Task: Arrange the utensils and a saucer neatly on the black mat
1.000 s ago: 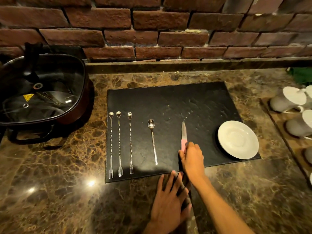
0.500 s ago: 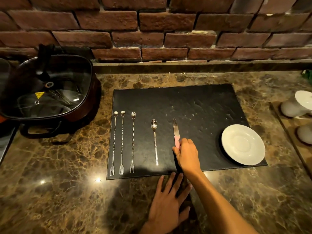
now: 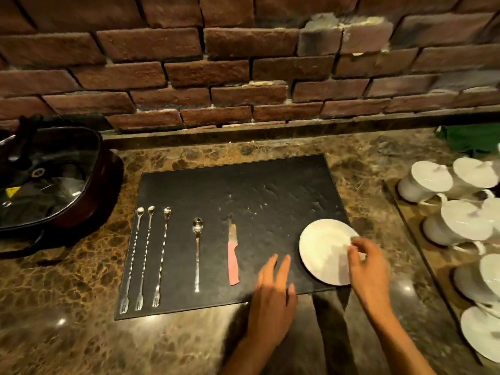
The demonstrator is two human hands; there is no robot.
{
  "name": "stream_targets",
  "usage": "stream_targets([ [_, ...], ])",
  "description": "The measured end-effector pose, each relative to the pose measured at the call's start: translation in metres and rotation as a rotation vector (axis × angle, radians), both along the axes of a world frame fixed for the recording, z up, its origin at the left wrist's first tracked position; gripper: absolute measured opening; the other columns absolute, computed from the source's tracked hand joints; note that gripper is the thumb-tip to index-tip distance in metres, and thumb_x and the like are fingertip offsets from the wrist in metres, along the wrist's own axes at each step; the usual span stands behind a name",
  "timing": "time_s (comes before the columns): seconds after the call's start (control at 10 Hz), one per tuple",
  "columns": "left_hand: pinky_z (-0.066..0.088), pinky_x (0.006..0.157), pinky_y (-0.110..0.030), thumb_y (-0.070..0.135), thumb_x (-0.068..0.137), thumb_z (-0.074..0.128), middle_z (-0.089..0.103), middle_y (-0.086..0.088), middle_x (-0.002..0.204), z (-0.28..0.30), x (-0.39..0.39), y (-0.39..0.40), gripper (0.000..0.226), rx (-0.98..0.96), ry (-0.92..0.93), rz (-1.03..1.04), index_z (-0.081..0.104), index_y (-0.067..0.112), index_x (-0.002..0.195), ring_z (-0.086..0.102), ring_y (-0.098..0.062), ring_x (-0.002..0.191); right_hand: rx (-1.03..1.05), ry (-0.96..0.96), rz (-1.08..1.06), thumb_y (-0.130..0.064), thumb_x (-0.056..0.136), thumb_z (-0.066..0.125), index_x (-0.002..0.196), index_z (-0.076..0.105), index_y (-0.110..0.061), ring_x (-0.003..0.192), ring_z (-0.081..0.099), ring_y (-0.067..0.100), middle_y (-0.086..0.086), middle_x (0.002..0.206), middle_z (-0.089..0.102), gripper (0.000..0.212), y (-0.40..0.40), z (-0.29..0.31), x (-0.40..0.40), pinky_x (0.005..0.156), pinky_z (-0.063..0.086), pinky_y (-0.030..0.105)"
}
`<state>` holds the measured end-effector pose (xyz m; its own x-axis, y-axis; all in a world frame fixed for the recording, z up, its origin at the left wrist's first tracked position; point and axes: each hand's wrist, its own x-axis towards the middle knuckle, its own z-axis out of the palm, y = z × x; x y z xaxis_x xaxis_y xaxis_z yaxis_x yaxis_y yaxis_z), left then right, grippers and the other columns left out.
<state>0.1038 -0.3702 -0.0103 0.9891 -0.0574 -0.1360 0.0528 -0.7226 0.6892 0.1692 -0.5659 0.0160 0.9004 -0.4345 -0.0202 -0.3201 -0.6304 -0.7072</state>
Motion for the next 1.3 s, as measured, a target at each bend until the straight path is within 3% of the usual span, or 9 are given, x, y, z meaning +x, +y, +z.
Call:
stream_targets([
  [0.1,0.031,0.115,-0.022,0.009,0.099,0.052,0.045,-0.007,0.152,0.009,0.03,-0.042,0.054,-0.27,0.126,0.23,0.041,0.015,0.152,0.047,-0.022,0.138,0.053,0.077,0.004,-0.005,0.091,0.055,0.117,0.064,-0.006,0.103,0.06,0.028,0.018,0.12,0.065,0.027,-0.035,-0.007,0.009,0.097,0.045,0.042],
  [0.2,0.034,0.118,-0.034,0.005,0.1,0.05,0.045,-0.013,0.154,0.014,0.049,-0.069,0.056,-0.382,0.266,0.366,0.037,0.008,0.154,0.045,-0.027,0.14,0.17,0.112,0.087,-0.003,0.092,0.055,0.117,0.064,-0.006,0.095,0.056,0.017,0.014,0.115,0.067,0.028,-0.042,-0.015,0.013,0.089,0.042,0.032],
  [0.4,0.04,0.116,-0.039,0.005,0.1,0.044,0.053,-0.004,0.144,0.008,0.058,-0.084,0.052,-0.417,0.339,0.45,0.048,0.022,0.148,0.049,-0.022,0.134,0.281,0.2,0.069,0.0,0.09,0.047,0.129,0.059,-0.016,0.106,0.06,0.02,0.005,0.12,0.066,0.043,-0.046,-0.027,0.012,0.096,0.05,0.04],
  [0.5,0.052,0.104,-0.032,0.003,0.096,0.048,0.063,0.005,0.131,0.01,0.061,-0.084,0.049,-0.493,0.328,0.48,0.059,0.03,0.136,0.058,-0.015,0.123,0.21,0.2,0.043,0.003,0.09,0.048,0.13,0.059,-0.015,0.109,0.059,0.024,0.008,0.123,0.066,0.045,-0.042,-0.029,0.015,0.098,0.05,0.042],
  [0.7,0.051,0.101,-0.036,-0.001,0.091,0.054,0.069,0.0,0.122,0.01,0.081,-0.053,0.044,-0.454,0.211,0.624,0.065,0.021,0.127,0.063,-0.018,0.113,0.422,0.139,0.189,0.005,0.086,0.047,0.123,0.064,-0.012,0.1,0.067,0.023,0.009,0.11,0.071,0.043,-0.006,-0.02,0.043,0.088,0.057,0.041],
  [0.9,0.047,0.096,-0.034,-0.002,0.09,0.052,0.068,-0.003,0.12,0.009,0.086,-0.03,0.045,-0.371,0.192,0.658,0.064,0.02,0.127,0.06,-0.02,0.11,0.423,0.118,0.228,-0.01,0.088,0.05,0.113,0.069,-0.024,0.085,0.067,-0.002,-0.007,0.096,0.073,0.035,0.022,-0.022,0.052,0.079,0.053,0.02],
  [1.1,0.049,0.105,-0.048,-0.001,0.092,0.05,0.067,-0.006,0.122,0.009,0.087,-0.028,0.042,-0.365,0.208,0.604,0.062,0.016,0.128,0.061,-0.026,0.116,0.393,0.166,0.275,-0.011,0.094,0.053,0.121,0.064,-0.016,0.104,0.065,0.017,0.005,0.115,0.068,0.03,0.02,-0.024,0.054,0.094,0.054,0.036],
  [1.2,0.046,0.108,-0.05,0.001,0.093,0.049,0.061,-0.014,0.128,0.01,0.087,-0.019,0.042,-0.313,0.241,0.582,0.057,0.009,0.133,0.056,-0.034,0.123,0.265,0.246,0.203,-0.01,0.095,0.051,0.138,0.05,-0.01,0.125,0.051,0.026,0.013,0.14,0.047,0.043,0.02,-0.02,0.057,0.109,0.038,0.037],
  [1.3,0.04,0.113,-0.052,0.009,0.098,0.051,0.05,-0.022,0.138,0.019,0.083,-0.008,0.048,-0.247,0.246,0.603,0.046,0.003,0.145,0.048,-0.04,0.131,0.24,0.159,0.197,-0.015,0.096,0.052,0.144,0.041,-0.011,0.139,0.034,0.022,0.006,0.153,0.033,0.049,0.024,-0.001,0.052,0.112,0.024,0.028],
])
